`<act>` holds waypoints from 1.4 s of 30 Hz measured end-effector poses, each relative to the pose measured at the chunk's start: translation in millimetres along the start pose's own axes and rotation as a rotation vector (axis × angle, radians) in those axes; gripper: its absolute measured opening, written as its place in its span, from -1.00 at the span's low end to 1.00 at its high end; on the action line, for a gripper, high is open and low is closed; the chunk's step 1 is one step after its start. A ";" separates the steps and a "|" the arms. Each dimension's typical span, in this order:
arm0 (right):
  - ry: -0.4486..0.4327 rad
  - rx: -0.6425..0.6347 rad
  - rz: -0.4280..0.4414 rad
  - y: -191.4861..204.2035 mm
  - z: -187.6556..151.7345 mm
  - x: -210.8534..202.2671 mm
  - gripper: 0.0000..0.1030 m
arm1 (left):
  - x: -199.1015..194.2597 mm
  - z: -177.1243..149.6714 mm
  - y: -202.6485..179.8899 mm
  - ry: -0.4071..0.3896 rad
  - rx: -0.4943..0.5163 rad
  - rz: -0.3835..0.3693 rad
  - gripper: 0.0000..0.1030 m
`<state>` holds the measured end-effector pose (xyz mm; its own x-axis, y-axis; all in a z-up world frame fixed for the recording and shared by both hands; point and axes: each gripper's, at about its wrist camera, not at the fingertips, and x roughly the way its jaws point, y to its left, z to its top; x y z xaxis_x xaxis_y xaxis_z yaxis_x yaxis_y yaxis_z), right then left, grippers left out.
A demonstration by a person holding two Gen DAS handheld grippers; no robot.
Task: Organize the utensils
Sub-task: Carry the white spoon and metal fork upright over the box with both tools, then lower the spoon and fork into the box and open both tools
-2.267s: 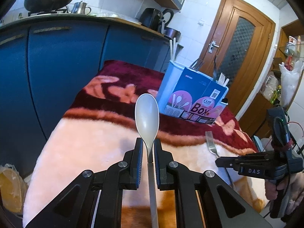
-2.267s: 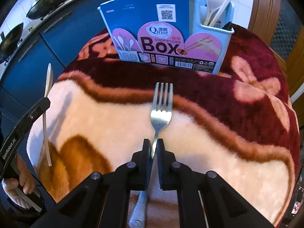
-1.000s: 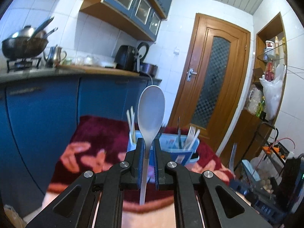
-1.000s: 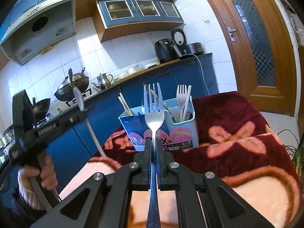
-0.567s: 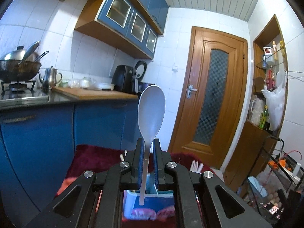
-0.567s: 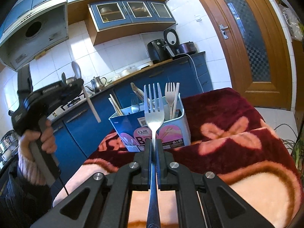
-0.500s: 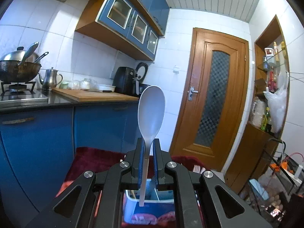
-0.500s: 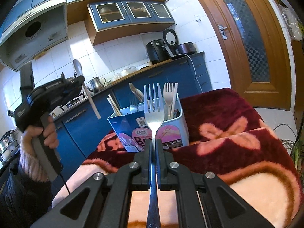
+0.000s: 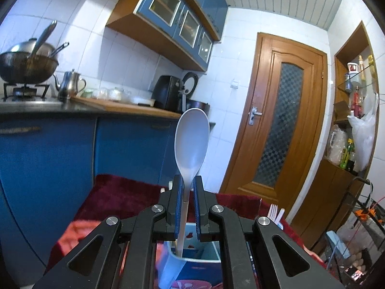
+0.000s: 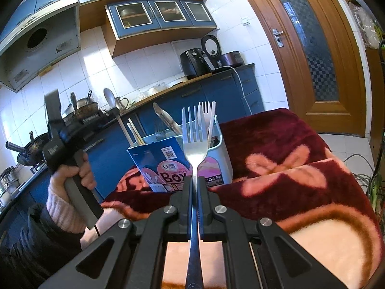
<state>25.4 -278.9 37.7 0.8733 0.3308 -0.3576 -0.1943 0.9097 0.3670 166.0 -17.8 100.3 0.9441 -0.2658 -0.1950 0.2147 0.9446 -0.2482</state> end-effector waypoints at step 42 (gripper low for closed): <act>-0.212 -0.153 -0.134 7.6 87.4 134.2 -0.88 | 28.3 -35.8 1.6 0.121 0.018 -0.005 -0.83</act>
<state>180.2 -249.5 67.6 0.9665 0.1601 -0.2006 -0.1222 0.9744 0.1887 184.1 -30.7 60.4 0.9061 -0.2911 -0.3068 0.2251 0.9461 -0.2331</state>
